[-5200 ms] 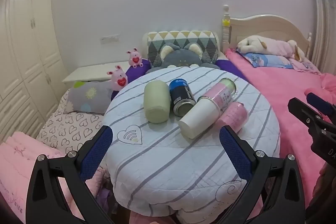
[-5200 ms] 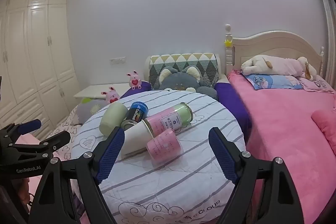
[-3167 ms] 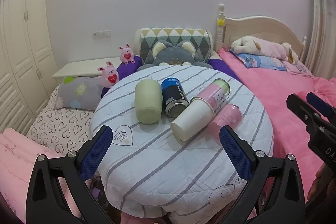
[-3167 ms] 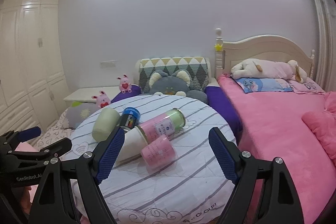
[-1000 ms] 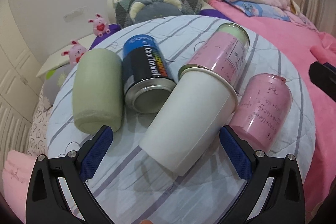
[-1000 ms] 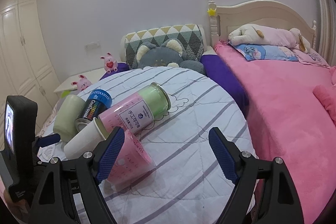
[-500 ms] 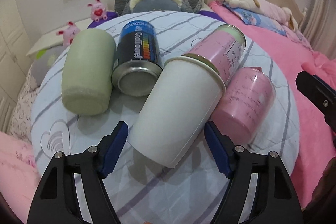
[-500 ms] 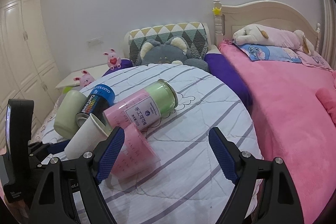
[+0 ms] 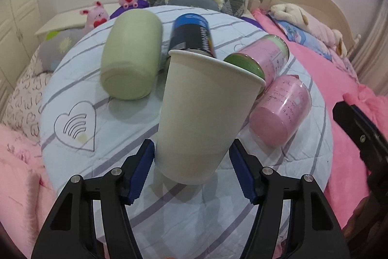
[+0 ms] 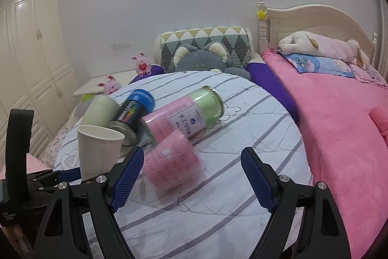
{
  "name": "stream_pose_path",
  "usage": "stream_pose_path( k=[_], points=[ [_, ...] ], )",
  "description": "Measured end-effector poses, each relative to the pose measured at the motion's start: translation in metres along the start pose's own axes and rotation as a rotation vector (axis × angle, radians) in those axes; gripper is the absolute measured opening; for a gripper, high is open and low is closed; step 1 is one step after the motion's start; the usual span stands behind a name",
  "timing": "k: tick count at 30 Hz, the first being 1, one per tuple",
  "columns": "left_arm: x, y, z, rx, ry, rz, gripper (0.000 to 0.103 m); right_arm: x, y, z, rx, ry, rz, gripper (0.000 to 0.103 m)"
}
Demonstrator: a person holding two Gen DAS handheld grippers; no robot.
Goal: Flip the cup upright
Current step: 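Lift the white cup with the left gripper and tilt it upright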
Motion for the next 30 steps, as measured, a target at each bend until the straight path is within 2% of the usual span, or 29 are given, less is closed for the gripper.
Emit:
stream_pose_path(
  k=[6, 19, 20, 23, 27, 30],
  points=[
    [-0.009, 0.014, 0.006, 0.04, 0.029, 0.019, 0.064, -0.014, 0.0, 0.003, -0.007, 0.026, -0.024, 0.084],
    [-0.01, 0.024, 0.025, -0.003, 0.016, 0.032, 0.065, -0.034, 0.007, 0.008, -0.016, 0.058, -0.046, 0.084],
    [-0.009, 0.024, 0.026, -0.009, 0.013, 0.031, 0.069, -0.036, 0.006, 0.008, -0.021, 0.06, -0.05, 0.084],
    [-0.011, 0.027, 0.026, -0.003, 0.02, 0.04, 0.1, -0.041, 0.006, 0.01, -0.032, 0.054, -0.063, 0.084],
    [-0.018, 0.042, 0.027, 0.032, 0.011, 0.059, 0.101, -0.049, 0.006, 0.01, -0.042, 0.043, -0.073, 0.084],
    [-0.023, 0.05, 0.03, 0.05, -0.013, 0.038, 0.101, -0.055, 0.006, 0.009, -0.063, 0.003, -0.099, 0.084]
  ],
)
Point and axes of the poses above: each gripper's, at about its wrist camera, not at the fingertips, and y roughly against the way its jaws point, x to its right, z to its underside, the point moved 1 cm from there along -y, roughly the way its jaws point, and after that the axes turned 2 degrees about -x, right-handed, at the moved point
